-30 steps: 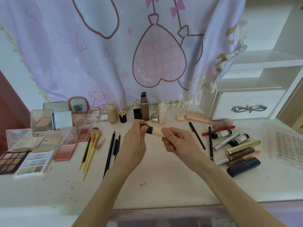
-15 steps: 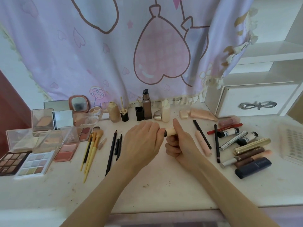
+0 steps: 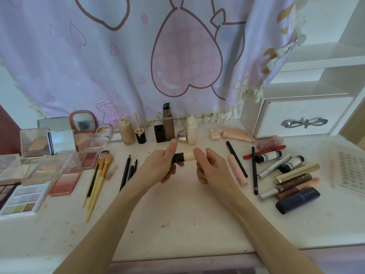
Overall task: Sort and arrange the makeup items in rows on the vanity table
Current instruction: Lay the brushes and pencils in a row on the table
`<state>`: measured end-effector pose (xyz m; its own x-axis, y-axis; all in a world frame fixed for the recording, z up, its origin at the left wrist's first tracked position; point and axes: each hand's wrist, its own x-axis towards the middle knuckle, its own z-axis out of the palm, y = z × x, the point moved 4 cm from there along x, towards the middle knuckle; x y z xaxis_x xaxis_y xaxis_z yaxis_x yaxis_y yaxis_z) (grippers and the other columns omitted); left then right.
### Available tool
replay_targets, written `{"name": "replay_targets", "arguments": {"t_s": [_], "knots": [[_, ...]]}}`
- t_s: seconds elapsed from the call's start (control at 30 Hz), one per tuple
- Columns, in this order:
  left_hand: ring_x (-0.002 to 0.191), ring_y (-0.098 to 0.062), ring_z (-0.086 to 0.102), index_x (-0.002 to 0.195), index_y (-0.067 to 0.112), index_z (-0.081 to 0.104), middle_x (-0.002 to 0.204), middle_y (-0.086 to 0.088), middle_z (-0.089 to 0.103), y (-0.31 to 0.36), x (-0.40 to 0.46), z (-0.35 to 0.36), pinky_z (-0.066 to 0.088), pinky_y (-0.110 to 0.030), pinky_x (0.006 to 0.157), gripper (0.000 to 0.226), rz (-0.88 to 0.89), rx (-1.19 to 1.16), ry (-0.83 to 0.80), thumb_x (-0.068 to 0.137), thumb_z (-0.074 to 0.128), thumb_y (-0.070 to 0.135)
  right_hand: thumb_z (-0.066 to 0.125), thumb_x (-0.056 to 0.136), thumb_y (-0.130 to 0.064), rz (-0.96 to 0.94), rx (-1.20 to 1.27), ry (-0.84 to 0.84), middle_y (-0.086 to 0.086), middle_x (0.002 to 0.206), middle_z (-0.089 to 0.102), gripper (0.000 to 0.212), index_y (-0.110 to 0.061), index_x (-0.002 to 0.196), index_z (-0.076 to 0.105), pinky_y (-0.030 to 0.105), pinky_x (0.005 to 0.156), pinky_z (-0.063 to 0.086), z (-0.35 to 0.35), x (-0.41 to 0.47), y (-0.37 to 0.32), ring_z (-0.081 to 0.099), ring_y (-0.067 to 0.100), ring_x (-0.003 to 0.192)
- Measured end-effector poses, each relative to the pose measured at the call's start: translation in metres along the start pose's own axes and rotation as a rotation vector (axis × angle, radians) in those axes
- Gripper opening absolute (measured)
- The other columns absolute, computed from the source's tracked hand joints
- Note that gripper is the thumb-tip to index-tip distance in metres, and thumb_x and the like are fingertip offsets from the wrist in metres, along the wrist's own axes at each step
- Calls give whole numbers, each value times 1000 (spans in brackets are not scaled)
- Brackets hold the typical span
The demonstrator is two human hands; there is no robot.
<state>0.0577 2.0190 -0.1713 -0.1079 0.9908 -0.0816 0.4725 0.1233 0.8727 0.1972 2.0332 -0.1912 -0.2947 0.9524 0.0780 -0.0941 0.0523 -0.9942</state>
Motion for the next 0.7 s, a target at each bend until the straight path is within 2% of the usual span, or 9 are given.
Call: {"name": "replay_targets", "arguments": {"t_s": [0.07, 0.1, 0.17, 0.23, 0.37, 0.43, 0.57, 0.63, 0.7], "knots": [[63, -2, 56, 100, 24, 55, 83, 11, 58, 12, -9, -6, 46, -14, 53, 28, 215, 121, 45, 92, 38, 45, 50, 95, -32, 39, 45, 10, -10, 49, 33, 34, -13, 69, 39, 19, 40, 24, -1, 0, 1, 28, 6, 40], [76, -1, 56, 105, 28, 49, 94, 13, 55, 15, -14, -5, 47, -15, 60, 19, 320, 159, 46, 89, 48, 39, 49, 95, -34, 67, 73, 19, -10, 48, 33, 34, -13, 70, 40, 19, 39, 22, -2, -1, 2, 27, 6, 40], [86, 0, 51, 100, 31, 44, 98, 16, 50, 21, -25, -1, 46, -17, 72, 25, 516, 281, 91, 84, 62, 25, 50, 94, -39, 126, 141, 41, -8, 49, 30, 39, -14, 66, 40, 20, 40, 19, -5, -1, 4, 24, 9, 42], [82, -3, 50, 93, 29, 46, 91, 16, 49, 22, -31, 2, 44, -18, 75, 22, 607, 364, 142, 86, 62, 17, 51, 93, -41, 162, 189, 64, -5, 50, 28, 43, -17, 60, 37, 20, 39, 19, -7, -1, 4, 22, 10, 43], [68, -1, 55, 87, 28, 50, 73, 15, 57, 23, -25, -2, 40, -9, 63, 13, 496, 264, 199, 96, 41, 24, 47, 95, -37, 157, 194, 53, -4, 50, 34, 39, -16, 62, 41, 19, 38, 20, -7, -2, 5, 26, 9, 41], [69, 2, 54, 92, 29, 49, 75, 16, 57, 21, -24, -2, 39, -7, 62, 6, 478, 244, 208, 94, 44, 30, 44, 96, -36, 148, 191, 44, -6, 50, 38, 37, -15, 66, 45, 19, 38, 23, -6, -1, 5, 28, 8, 41], [69, 0, 48, 96, 30, 40, 74, 10, 50, 17, -26, 2, 39, -10, 62, 23, 504, 324, 166, 87, 60, 26, 46, 95, -40, 180, 176, 46, -6, 48, 39, 40, -14, 64, 46, 19, 38, 24, -8, 2, 5, 30, 9, 41], [61, 0, 48, 89, 27, 43, 66, 8, 50, 15, -23, -1, 38, -10, 59, 12, 450, 298, 196, 90, 55, 28, 47, 94, -40, 190, 167, 34, -6, 48, 40, 38, -14, 66, 48, 19, 38, 24, -7, 2, 5, 30, 9, 41], [54, -6, 48, 78, 24, 48, 61, 6, 51, 14, -19, -5, 37, -13, 56, 24, 374, 306, 230, 91, 41, 43, 46, 95, -37, 188, 157, 23, -6, 51, 42, 34, -14, 71, 51, 19, 39, 24, -7, 3, 6, 30, 9, 42]]}}
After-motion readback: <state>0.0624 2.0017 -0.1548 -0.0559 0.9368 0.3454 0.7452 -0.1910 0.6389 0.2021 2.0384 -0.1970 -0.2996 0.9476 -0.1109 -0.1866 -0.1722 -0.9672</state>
